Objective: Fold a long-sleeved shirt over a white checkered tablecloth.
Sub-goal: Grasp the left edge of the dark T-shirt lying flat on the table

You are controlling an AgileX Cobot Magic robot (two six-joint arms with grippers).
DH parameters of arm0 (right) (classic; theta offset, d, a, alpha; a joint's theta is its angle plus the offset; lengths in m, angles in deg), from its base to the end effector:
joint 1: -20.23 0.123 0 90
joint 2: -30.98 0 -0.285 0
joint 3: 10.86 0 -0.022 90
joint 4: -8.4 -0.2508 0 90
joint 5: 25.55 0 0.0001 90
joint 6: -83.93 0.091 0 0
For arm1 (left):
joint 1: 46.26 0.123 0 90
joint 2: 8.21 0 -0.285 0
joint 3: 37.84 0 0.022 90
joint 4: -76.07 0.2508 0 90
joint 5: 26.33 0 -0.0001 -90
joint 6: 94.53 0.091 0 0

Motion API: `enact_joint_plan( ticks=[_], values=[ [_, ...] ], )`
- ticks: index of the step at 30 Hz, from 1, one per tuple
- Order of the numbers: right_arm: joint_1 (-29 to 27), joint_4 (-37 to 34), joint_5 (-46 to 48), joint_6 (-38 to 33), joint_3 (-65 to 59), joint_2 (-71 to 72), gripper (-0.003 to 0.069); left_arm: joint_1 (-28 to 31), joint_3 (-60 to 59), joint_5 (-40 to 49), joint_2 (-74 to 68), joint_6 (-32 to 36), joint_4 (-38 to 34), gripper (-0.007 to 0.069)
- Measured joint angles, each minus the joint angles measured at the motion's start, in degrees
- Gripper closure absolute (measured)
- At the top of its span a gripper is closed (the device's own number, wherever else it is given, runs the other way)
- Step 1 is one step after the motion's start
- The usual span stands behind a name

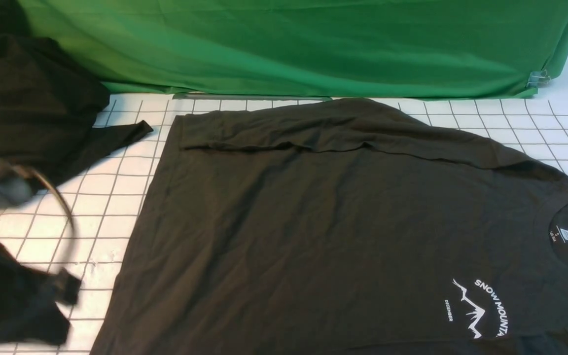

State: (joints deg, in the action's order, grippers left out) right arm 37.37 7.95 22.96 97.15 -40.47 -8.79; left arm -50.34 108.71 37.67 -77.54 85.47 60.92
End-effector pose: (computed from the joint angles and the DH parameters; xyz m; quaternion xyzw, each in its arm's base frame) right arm 0.0842 0.0265 0.3716 -0.0286 0.8562 0.1388 0.4968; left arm 0.1682 -0.0334 0.2698 -0.0087 0.9856 -0.1283 0.1096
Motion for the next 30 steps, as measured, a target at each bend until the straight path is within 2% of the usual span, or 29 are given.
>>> enact_joint_plan(
  ticks=[1,2,3,5,7,8,9,10,13,18,19,20,21,22,23,25,28,30],
  values=[
    [0.79,0.45,2.4,-0.63,1.03,-2.51,0.0659,-0.73,-0.5,-0.46,-0.65,0.0,0.15,0.0628],
    [3.32,0.76,8.87,-2.53,3.66,-7.87,0.0659,-4.58,-2.39,-1.86,-2.56,-1.2,0.73,0.0629],
    [4.83,1.04,11.39,-3.75,4.73,-11.1,0.0659,-6.92,-3.24,-2.93,-3.26,-2.01,1.2,0.063],
    [7.06,1.3,13.02,-5.51,5.4,-16.18,0.0659,-13.93,-5.17,-4.63,-5.0,-4.96,2.3,0.063],
    [8.14,1.3,13.1,-5.99,5.47,-18.86,0.0659,-18.32,-5.97,-5.03,-6.31,-6.87,3.48,0.063],
    [8.64,1.0,13.1,-6.75,5.52,-21.29,0.0659,-23.09,-6.74,-5.03,-8.24,-10.09,5.6,0.063],
    [8.7,1.0,13.02,-6.72,5.52,-21.8,0.0659,-23.53,-6.8,-5.03,-8.47,-10.84,5.9,0.063],
    [8.97,0.45,12.58,-7.05,5.52,-23.57,0.0659,-26.84,-7.08,-5.27,-10.24,-13.95,8.25,0.063],
    [8.98,0.45,11.73,-7.48,5.57,-24.48,0.0659,-28.81,-7.08,-6.16,-11.6,-16.45,10.02,0.062],
    [9.03,0.45,9.69,-8.42,5.66,-24.74,0.0659,-30.06,-7.19,-12.18,-13.72,-19.5,13.26,0.0522],
    [9.03,0.45,9.36,-8.42,5.66,-24.74,0.0659,-30.11,-7.19,-13.73,-14.33,-19.91,13.79,0.0472],
    [9.03,0.45,9.19,-8.42,5.66,-24.74,0.0659,-30.11,-7.19,-14.08,-14.52,-19.97,13.88,0.0456],
    [9.03,0.45,8.87,-8.42,5.66,-24.74,0.0659,-30.11,-7.19,-14.81,-15.59,-20.18,14.26,0.0382],
    [9.03,0.45,8.77,-8.42,5.66,-24.76,0.0659,-30.11,-7.19,-14.96,-16.33,-20.38,14.43,0.034],
    [9.03,0.45,8.79,-8.42,5.66,-24.76,0.0659,-30.11,-7.19,-14.95,-16.5,-20.38,14.49,0.0332],
    [9.03,0.45,8.47,-8.42,5.66,-24.76,0.0659,-30.11,-7.19,-15.85,-18.54,-20.57,15.15,0.0234],
    [9.03,0.45,8.47,-8.53,5.66,-24.76,0.0659,-30.11,-7.36,-17.59,-21.09,-20.58,15.15,0.016],
    [9.03,0.45,8.4,-8.6,5.66,-24.76,0.0659,-30.11,-7.42,-18.05,-22.55,-20.58,14.81,0.0144]
  ],
)
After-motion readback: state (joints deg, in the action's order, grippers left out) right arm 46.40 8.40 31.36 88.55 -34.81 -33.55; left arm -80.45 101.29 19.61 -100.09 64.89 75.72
